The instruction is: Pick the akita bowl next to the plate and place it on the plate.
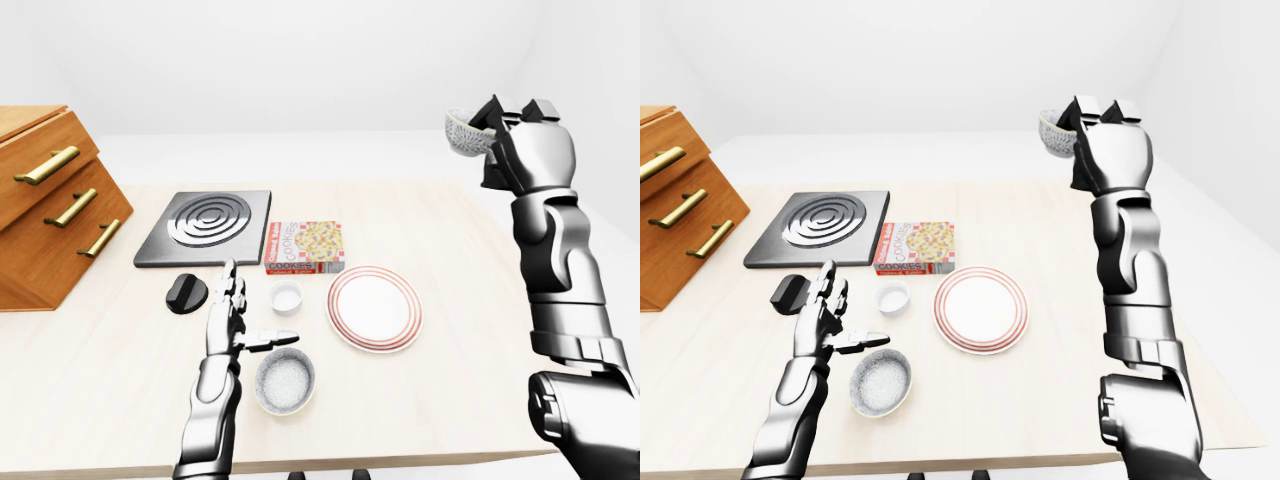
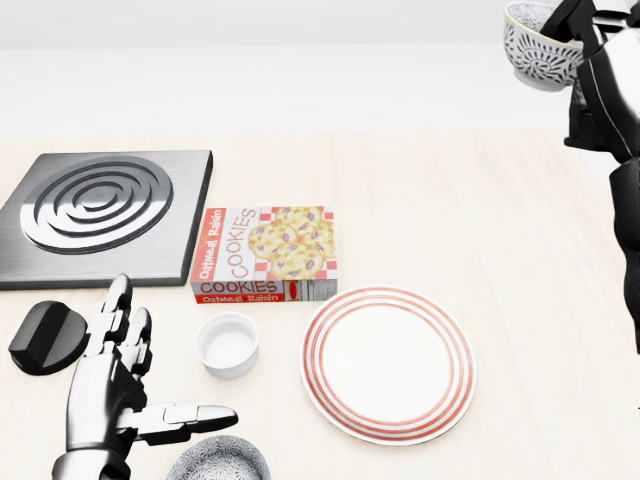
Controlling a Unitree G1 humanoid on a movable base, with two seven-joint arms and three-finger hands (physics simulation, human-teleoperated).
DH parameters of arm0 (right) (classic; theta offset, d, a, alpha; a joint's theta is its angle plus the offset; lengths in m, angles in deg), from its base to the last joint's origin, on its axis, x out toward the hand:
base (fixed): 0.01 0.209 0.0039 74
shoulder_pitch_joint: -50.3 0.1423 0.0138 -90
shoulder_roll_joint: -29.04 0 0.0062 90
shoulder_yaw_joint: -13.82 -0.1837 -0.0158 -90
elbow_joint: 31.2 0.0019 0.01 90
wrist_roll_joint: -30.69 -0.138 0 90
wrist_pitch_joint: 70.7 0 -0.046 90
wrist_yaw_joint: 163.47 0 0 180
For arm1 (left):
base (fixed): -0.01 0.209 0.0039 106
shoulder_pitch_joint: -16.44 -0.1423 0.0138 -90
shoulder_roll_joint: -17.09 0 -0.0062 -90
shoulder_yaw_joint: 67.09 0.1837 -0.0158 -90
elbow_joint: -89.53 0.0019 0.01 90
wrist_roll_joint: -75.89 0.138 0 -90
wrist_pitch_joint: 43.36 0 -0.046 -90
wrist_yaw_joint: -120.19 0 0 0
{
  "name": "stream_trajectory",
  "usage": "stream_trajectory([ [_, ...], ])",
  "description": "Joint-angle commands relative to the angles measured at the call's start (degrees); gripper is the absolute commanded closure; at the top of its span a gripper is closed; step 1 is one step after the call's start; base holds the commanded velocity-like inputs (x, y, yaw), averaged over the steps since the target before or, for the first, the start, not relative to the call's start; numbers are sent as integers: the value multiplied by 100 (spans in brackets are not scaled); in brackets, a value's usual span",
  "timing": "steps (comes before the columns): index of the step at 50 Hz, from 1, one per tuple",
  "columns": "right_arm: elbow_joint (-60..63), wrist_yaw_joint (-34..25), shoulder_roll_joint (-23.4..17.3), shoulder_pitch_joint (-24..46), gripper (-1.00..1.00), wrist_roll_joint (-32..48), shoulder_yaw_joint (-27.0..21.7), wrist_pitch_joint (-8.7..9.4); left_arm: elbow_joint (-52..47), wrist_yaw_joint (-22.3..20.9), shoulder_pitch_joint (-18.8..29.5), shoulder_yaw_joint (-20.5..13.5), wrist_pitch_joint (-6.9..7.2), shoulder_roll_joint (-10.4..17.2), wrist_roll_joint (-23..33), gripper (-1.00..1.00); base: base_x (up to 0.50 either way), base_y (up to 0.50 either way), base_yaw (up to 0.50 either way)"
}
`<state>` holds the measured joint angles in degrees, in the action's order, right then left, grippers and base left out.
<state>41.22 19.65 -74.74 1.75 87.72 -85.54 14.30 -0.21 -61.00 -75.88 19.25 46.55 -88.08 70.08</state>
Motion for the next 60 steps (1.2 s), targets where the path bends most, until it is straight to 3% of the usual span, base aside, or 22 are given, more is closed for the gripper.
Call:
stream_trajectory([
  [1,1617,-904,390,-220,100,-961,-104,0,-31,9,-4,9,20,-5,7,-100,0,0,0],
  [12,2915,-1571,951,-555,100,-1113,88,0,69,-8,14,-11,-73,0,-10,-100,0,0,0],
  [14,3142,-1684,1072,-619,100,-1117,146,0,-94,26,-2,11,72,-5,-3,-100,0,0,0],
  [16,3371,-1814,1201,-685,100,-1128,203,0,-65,19,7,4,50,-3,-6,-100,0,0,0],
  [17,3474,-1836,1266,-760,100,-1110,243,0,85,-12,25,-22,-78,7,-17,-100,0,0,0],
  [22,3865,-1959,1606,-1112,100,-966,445,0,1,3,16,-9,-5,3,-17,-100,0,0,0],
  [27,3789,-1873,1745,-1231,100,-801,538,0,-163,24,-13,7,126,-3,-15,-100,0,0,0],
  [28,3802,-1878,1767,-1269,100,-771,553,0,-117,16,-3,-1,92,-2,-18,-100,0,0,0],
  [30,3774,-1839,1782,-1315,100,-722,560,0,-231,43,-11,17,195,-10,-10,-100,0,0,0],
  [32,3741,-1798,1794,-1389,100,-687,556,0,23,-10,8,-15,-37,-1,-17,-100,0,0,0],
  [34,3691,-1692,1811,-1540,100,-604,563,0,77,-18,15,-22,-82,4,-23,-100,0,0,0],
  [35,3729,-1685,1847,-1634,100,-576,580,0,209,-44,36,-42,-192,14,-32,-100,0,0,0],
  [38,3696,-1492,1926,-1895,100,-388,641,0,-49,7,8,-8,37,5,-23,-100,0,0,0],
  [42,3527,-1063,2030,-2314,100,107,777,0,-41,7,-4,-3,14,-3,-20,-100,0,0,0],
  [43,3482,-992,2050,-2360,100,183,787,0,51,-15,1,-15,-71,2,-23,-100,0,0,0],
  [45,3398,-894,2075,-2407,100,286,797,0,-215,39,-25,18,165,-11,-19,-100,0,0,0],
  [47,3286,-738,2054,-2417,100,432,797,0,-212,35,-22,16,168,-9,-16,-100,0,0,0],
  [48,3188,-632,2045,-2420,100,493,791,0,-49,-2,-2,-8,26,-1,-24,-100,0,0,0],
  [52,2999,-439,2007,-2463,100,617,769,0,90,-20,11,-19,-97,1,-26,-100,0,0,0],
  [57,2926,-283,2011,-2542,100,715,773,0,29,-8,-1,-11,-48,0,-29,-100,0,0,0],
  [58,2855,-132,2000,-2574,100,835,785,0,89,-20,7,-17,-99,4,-30,-100,0,0,0],
  [60,2930,-157,2031,-2627,100,834,796,0,4,-6,-7,-7,-30,0,-31,-100,0,0,0],
])
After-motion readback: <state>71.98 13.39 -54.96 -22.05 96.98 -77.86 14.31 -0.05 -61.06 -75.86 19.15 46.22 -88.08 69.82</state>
